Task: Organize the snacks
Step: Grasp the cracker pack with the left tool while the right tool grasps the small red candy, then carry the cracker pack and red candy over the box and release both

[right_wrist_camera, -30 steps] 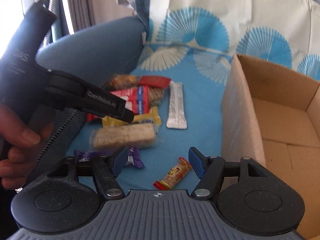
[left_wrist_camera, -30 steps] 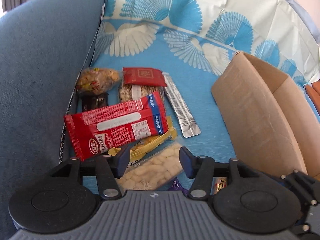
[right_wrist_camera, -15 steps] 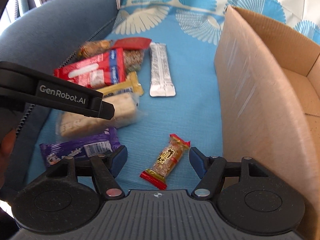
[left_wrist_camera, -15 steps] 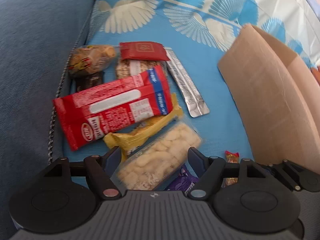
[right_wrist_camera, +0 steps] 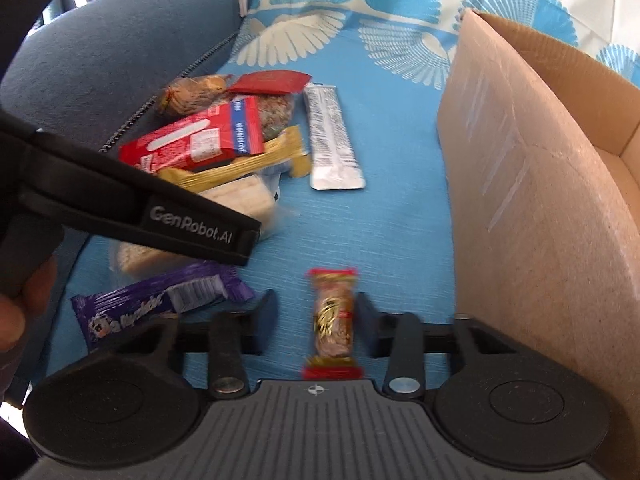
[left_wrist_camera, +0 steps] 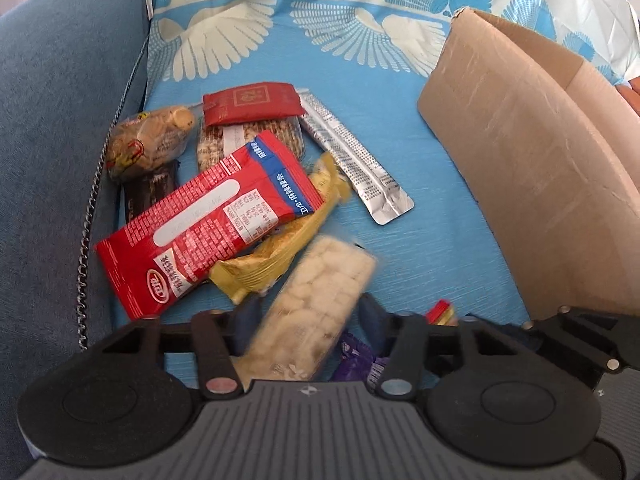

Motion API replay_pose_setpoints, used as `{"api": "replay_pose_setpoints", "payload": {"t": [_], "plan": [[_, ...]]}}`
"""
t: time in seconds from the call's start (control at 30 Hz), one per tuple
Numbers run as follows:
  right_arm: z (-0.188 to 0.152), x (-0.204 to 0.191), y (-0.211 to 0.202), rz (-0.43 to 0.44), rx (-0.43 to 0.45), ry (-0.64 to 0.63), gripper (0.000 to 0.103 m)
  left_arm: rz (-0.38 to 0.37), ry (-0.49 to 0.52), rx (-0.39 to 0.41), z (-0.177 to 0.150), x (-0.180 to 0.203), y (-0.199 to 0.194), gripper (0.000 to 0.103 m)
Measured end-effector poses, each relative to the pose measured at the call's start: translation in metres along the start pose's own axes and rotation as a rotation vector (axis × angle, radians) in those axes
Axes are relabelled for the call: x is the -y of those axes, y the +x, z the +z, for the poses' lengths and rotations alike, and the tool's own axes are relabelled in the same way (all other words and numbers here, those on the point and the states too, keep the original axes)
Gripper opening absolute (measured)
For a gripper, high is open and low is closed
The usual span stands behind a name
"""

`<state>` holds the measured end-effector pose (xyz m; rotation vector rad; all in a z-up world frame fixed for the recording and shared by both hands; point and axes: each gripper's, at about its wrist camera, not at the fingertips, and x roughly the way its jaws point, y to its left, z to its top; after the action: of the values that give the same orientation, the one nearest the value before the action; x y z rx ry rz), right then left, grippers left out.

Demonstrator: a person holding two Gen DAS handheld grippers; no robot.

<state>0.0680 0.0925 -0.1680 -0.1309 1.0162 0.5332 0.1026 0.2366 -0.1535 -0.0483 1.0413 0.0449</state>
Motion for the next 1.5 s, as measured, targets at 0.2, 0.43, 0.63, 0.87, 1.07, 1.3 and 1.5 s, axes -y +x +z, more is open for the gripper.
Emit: {"api": "replay_pose_setpoints", "payload": {"t": [0.2,0.43,0.63,0.87,1.07,1.3,1.5], "plan": [[-0.001,0.005,-0.010,0.057,0.008,0.017,0.022,-0.015,-0.018,0.016,-0.005,-0.006,-0.013,0.043],[-0.005,0.002,-0.009,0.092,-0.050,-0.004,0.023,-0.004,-0.074,-0.044,-0.009,-0.015,-0.010,0.043],[-0.004,0.003,-0.008,0.085,-0.046,0.007,0.025,0.029,-0.029,-0.058,-0.007,-0.005,0.000,0.044],[-0.003,0.007,-0.011,0.088,-0.012,0.016,0.020,0.023,-0.046,-0.038,-0.005,-0.007,0.000,0.040],[0.006,0.015,-0.030,0.112,0.112,0.061,0.019,-0.026,-0.038,0.065,-0.003,-0.003,-0.016,0.040],[0.013,0.021,-0.059,0.134,0.241,0.072,0.019,-0.043,-0.065,0.201,0.005,-0.001,-0.040,0.040],[0.021,0.028,-0.079,0.127,0.307,0.084,0.019,-0.037,-0.072,0.287,0.013,0.007,-0.058,0.040]]}}
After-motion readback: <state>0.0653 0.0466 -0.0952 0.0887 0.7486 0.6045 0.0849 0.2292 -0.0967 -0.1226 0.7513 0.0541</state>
